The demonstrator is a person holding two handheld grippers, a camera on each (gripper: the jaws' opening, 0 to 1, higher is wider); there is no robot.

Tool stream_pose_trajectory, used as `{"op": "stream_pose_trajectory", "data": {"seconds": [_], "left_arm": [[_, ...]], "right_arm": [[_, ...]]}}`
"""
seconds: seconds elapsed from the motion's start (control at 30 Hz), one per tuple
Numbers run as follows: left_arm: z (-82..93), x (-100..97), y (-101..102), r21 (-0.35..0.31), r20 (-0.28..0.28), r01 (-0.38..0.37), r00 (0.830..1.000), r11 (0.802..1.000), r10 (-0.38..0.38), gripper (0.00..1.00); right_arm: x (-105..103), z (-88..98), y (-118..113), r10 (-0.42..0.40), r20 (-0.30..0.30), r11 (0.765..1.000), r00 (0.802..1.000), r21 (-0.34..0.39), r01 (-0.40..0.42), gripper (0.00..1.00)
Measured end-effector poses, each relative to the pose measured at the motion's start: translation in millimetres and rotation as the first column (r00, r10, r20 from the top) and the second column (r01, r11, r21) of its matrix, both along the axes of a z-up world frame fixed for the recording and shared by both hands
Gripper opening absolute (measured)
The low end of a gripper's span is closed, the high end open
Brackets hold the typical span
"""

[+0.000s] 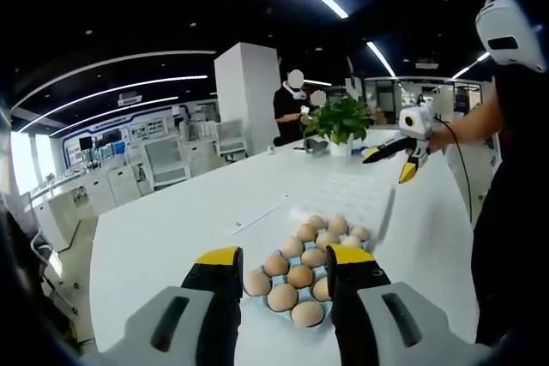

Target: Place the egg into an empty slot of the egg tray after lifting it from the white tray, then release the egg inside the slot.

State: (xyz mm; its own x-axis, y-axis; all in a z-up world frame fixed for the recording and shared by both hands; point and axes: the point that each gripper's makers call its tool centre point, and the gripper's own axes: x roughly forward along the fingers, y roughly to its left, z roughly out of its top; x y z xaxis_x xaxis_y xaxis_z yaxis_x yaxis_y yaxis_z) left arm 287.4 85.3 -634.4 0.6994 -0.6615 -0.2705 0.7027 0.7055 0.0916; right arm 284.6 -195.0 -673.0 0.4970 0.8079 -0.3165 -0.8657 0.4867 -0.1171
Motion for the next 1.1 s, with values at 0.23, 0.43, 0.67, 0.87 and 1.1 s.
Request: {"op": "stream_pose_trajectory", "data": {"seconds": [0.23, 0.43, 0.67, 0.87, 1.1], "left_arm": [[-1.7, -1.7, 1.6, 0.008, -0.004, -0.003, 1.000, 1.000, 0.003, 0.39], [-1.7, -3.2, 3.3, 0.005, -0.003, -0.009, 1.000, 1.000, 0.009, 0.39], [-0.5, -3.9, 2.2, 0.000, -0.001, -0.009, 1.000, 1.000, 0.009, 0.39], [0.1, -4.3, 1.7, 0.005, 0.000, -0.008, 1.000, 1.000, 0.008, 0.40], [-0.4, -3.9, 2.4, 0.004, -0.003, -0.012, 1.000, 1.000, 0.012, 0.39]], "right_arm": [[-0.9, -1.7, 1.3, 0.003, -0.005, 1.000, 1.000, -0.007, -0.003, 0.68], [-1.9, -3.0, 1.4, 0.009, -0.003, 1.000, 1.000, -0.026, -0.009, 0.68], [-2.2, -2.5, 2.1, 0.010, -0.006, 1.000, 1.000, -0.017, -0.010, 0.68], [-1.0, -0.2, 1.5, 0.003, -0.004, 1.000, 1.000, -0.002, -0.003, 0.68], [-1.2, -1.1, 0.1, 0.001, -0.005, 1.000, 1.000, -0.002, -0.001, 0.68]]}}
